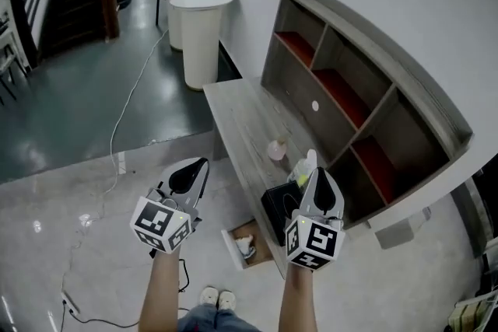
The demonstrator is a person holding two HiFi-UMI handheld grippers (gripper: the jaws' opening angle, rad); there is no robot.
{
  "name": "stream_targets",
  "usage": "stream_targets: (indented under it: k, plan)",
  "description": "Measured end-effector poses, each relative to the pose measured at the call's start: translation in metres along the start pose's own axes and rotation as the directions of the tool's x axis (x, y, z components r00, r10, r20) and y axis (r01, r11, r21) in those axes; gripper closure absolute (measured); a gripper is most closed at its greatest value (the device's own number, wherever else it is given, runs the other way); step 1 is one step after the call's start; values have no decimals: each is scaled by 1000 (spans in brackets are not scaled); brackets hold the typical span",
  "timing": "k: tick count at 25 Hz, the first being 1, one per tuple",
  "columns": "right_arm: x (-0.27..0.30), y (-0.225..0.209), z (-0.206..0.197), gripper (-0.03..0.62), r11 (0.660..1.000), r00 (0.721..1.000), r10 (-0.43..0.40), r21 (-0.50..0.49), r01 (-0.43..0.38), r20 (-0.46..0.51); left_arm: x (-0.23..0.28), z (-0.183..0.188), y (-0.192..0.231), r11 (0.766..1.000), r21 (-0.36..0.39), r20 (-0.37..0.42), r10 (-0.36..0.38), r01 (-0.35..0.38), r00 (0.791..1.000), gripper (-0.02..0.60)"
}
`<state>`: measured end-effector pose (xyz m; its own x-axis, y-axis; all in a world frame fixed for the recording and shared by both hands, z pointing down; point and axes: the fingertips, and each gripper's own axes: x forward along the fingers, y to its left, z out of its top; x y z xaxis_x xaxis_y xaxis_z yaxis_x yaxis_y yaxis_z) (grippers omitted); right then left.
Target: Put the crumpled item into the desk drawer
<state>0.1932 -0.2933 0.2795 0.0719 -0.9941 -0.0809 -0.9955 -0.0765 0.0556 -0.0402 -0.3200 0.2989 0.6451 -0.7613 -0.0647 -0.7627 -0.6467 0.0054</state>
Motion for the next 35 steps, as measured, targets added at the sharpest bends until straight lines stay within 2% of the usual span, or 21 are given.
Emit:
stream_targets:
  k: [5, 10, 25, 35]
  plan:
    - [-14, -12, 52, 585, 1000, 995, -4, 10, 3, 99, 3, 65, -8, 997, 72, 102, -21, 14, 995, 581]
    - [-26, -19, 64, 585, 999, 993, 6, 36, -10, 122, -1, 96, -14, 994, 105, 152, -24, 8, 988, 581]
    - [-22, -3, 64, 585, 983, 979, 151, 86, -163, 137, -9, 97, -12, 993, 113, 140, 10, -26, 990, 581]
    - [-30, 6, 62, 585, 978, 974, 190, 64, -199, 125, -18, 92, -17, 994, 105, 133, 20, -34, 991, 581]
